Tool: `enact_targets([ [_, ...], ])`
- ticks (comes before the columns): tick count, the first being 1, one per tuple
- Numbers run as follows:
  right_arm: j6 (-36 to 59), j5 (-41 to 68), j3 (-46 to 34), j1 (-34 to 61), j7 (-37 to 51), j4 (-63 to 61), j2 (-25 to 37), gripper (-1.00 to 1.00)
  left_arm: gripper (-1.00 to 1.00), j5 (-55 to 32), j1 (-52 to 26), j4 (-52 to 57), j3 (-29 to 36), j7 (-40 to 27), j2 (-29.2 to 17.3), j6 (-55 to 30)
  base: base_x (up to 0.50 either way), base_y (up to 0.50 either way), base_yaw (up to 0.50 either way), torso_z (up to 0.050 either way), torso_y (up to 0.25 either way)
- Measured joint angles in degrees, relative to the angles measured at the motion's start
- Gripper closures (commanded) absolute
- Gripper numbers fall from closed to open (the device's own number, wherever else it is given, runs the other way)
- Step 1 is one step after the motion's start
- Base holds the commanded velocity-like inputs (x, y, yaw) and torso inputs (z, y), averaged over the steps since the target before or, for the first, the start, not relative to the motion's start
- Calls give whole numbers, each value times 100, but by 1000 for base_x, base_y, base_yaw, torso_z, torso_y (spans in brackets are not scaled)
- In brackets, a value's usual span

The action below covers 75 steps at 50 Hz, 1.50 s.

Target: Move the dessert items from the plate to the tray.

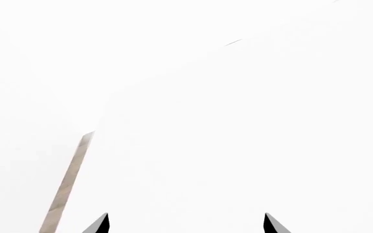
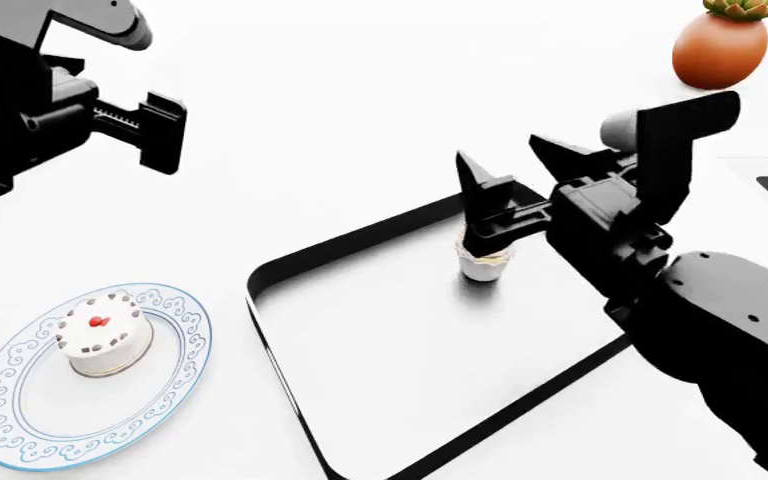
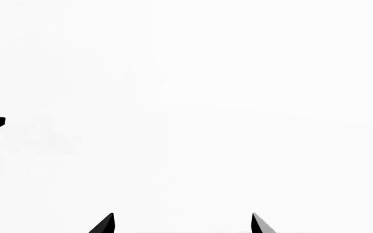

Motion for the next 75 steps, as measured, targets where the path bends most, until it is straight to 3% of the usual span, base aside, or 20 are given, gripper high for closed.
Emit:
enact_targets([
  [12, 233, 867, 396, 457, 655, -966, 214, -100, -100, -1143, 909, 1183, -1062, -749, -473, -271, 0, 0, 0, 0, 0],
  [27, 599, 1450, 264, 913, 905, -1505, 181, -100, -100, -3612, 2841, 2635, -3778, -2173, -1464, -475, 0, 0, 0, 0, 0],
  [35, 644, 1480, 188, 1007, 895, -1538, 111, -100, -100, -4268, 4534, 3387, -5674, -2318, -1272, -703, 0, 0, 0, 0, 0],
  [42, 665, 1465, 124, 1065, 875, -1516, 52, -100, -100, -4335, 5501, 3836, -6657, -2140, -950, -858, 0, 0, 0, 0, 0],
  [51, 701, 1475, 68, 1127, 884, -1489, 17, -100, -100, -4274, 6048, 4080, -7093, -1976, -725, -919, 0, 0, 0, 0, 0],
  [75, 819, 1544, -68, 1212, 907, -1445, 13, -100, -100, -3954, 6767, 4262, -7328, -1770, -508, -946, 0, 0, 0, 0, 0],
])
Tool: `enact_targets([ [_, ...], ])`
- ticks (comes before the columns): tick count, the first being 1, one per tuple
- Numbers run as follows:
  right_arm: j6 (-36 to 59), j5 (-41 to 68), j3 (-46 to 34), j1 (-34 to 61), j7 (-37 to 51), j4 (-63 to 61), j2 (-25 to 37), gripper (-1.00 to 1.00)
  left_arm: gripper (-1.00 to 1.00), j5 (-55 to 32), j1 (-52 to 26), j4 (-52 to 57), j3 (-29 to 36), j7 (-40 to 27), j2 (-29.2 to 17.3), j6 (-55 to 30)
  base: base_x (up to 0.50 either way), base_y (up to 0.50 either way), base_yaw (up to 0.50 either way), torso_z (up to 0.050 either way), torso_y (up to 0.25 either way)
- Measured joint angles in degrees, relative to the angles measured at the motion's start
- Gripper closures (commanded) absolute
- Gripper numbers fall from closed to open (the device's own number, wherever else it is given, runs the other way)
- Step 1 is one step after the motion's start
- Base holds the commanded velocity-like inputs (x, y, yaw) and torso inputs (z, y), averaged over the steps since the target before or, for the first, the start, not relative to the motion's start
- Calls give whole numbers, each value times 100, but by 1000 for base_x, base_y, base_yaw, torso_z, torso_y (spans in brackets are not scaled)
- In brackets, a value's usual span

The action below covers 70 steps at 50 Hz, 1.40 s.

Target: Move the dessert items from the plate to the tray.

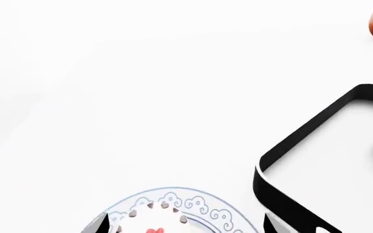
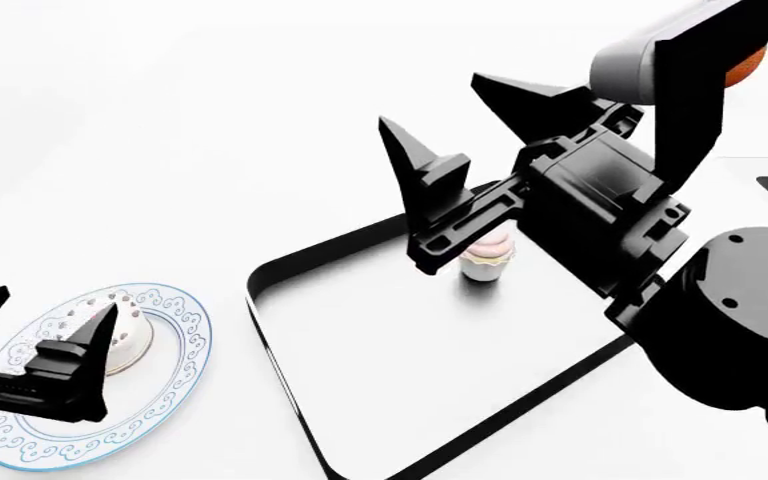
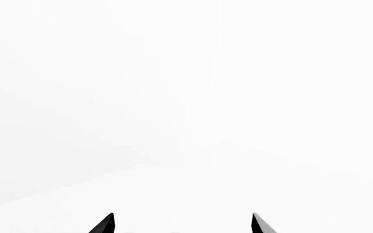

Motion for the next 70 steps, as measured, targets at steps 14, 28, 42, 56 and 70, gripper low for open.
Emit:
enact_targets([
  [14, -18, 5, -1, -48, -9, 4, 49, -100, -100, 570, -58, -84, 570, 229, 145, 99, 0, 0, 0, 0, 0],
  [28, -13, -4, -47, -62, -22, 24, 49, -100, -100, 588, 0, -87, 605, 212, 89, 150, 0, 0, 0, 0, 0],
  [42, -9, -27, -108, -70, -39, 40, 30, -100, -100, 732, 274, -16, 403, 312, 74, 259, 0, 0, 0, 0, 0],
  [56, -30, -5, -121, -111, -39, 28, 43, -100, -100, 1781, 651, -142, 871, 812, 267, 712, 0, 0, 0, 0, 0],
  [70, -69, -20, -138, -182, -59, 22, 54, -100, -100, 2148, 800, -204, 1047, 953, 318, 908, 0, 0, 0, 0, 0],
])
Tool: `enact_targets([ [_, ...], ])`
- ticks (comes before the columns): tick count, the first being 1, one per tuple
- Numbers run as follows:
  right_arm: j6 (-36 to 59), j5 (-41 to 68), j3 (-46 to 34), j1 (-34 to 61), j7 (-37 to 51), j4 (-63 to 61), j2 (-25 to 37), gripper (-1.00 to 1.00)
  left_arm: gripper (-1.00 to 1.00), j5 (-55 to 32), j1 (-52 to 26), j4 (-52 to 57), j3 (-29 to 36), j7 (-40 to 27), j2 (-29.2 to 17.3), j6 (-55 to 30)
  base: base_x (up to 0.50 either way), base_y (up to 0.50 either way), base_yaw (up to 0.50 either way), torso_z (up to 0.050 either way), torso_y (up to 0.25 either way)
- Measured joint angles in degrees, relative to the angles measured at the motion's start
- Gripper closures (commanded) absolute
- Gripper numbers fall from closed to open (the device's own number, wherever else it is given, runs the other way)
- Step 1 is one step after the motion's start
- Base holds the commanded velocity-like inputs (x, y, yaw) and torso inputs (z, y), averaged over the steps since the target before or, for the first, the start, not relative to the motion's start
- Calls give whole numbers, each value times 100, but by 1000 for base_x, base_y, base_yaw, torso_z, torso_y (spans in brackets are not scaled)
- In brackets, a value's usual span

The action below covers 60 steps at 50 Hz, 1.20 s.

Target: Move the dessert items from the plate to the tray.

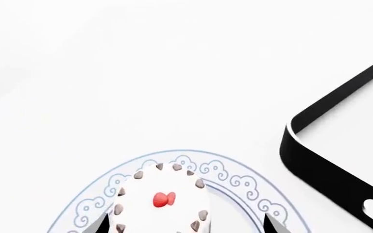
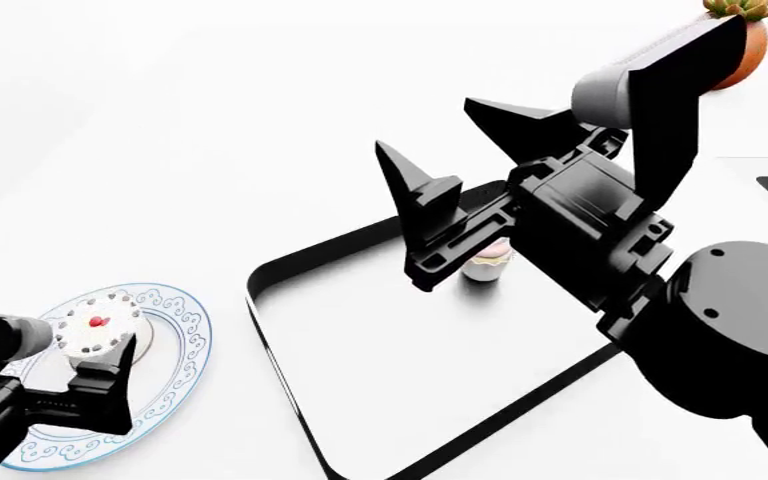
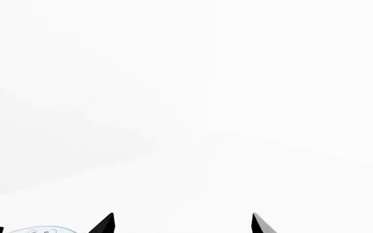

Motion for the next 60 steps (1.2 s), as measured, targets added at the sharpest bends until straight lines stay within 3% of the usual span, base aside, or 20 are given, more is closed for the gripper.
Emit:
enact_targets([
  [23, -61, -39, -22, -89, -25, -5, 22, -100, -100, 249, -66, -103, 376, 40, -1, 158, 0, 0, 0, 0, 0],
  [60, -109, -115, -97, -139, -58, 17, 22, -100, -100, 495, 159, -139, 415, 46, -74, 370, 0, 0, 0, 0, 0],
])
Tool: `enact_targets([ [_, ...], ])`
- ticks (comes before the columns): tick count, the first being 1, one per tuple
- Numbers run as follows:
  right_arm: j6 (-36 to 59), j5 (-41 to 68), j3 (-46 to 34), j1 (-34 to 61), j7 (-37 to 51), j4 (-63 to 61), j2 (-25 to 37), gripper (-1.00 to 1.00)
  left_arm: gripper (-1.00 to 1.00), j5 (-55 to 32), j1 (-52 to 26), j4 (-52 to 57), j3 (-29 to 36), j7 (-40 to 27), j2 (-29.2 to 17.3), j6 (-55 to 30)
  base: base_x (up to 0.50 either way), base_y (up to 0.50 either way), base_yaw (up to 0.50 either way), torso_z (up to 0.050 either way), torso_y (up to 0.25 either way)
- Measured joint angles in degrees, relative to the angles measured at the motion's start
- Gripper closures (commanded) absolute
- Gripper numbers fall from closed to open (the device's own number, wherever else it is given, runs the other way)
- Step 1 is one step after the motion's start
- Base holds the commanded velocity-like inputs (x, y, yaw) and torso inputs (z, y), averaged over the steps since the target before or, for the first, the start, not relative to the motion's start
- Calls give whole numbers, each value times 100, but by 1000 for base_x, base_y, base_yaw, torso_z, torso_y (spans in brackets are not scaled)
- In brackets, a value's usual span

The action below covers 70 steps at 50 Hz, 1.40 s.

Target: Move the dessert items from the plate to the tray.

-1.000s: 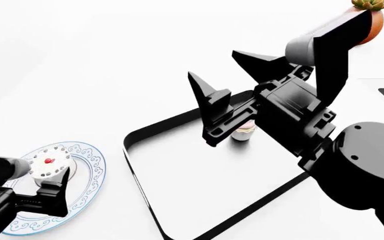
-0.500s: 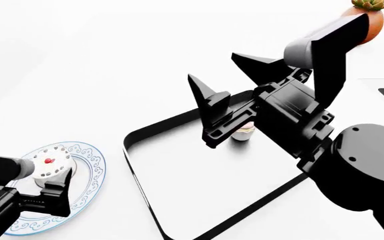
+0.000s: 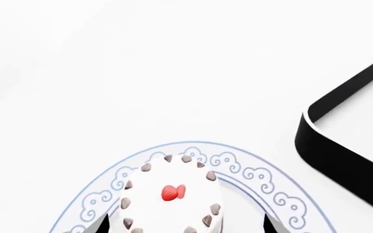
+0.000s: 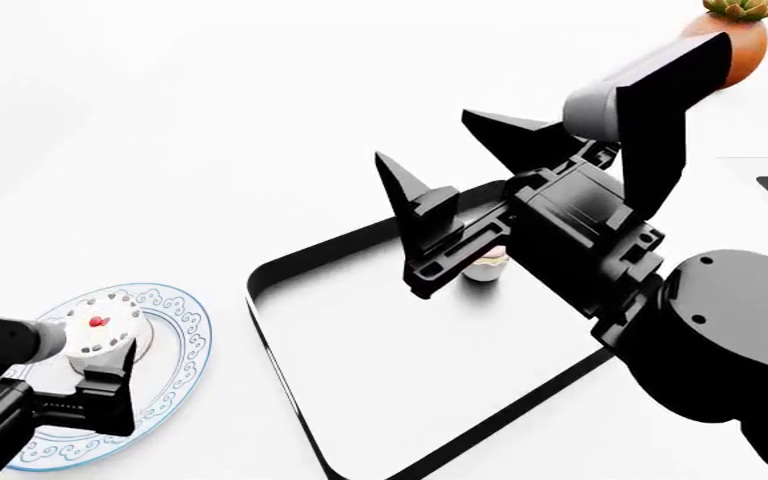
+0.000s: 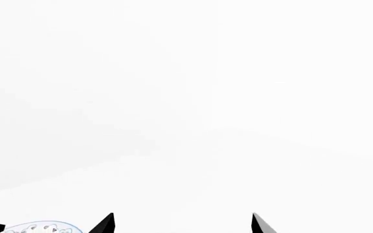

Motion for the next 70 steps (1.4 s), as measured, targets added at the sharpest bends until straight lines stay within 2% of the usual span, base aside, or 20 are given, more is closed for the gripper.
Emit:
enact_targets([
  [37, -49, -44, -55, -47, -13, 9, 10, -100, -100, 111, 119, -164, -24, -84, 73, 170, 0, 0, 0, 0, 0],
  [70, -89, -43, -80, -91, 2, -8, 42, -100, -100, 259, -19, -189, 182, -52, -16, 359, 0, 0, 0, 0, -64],
])
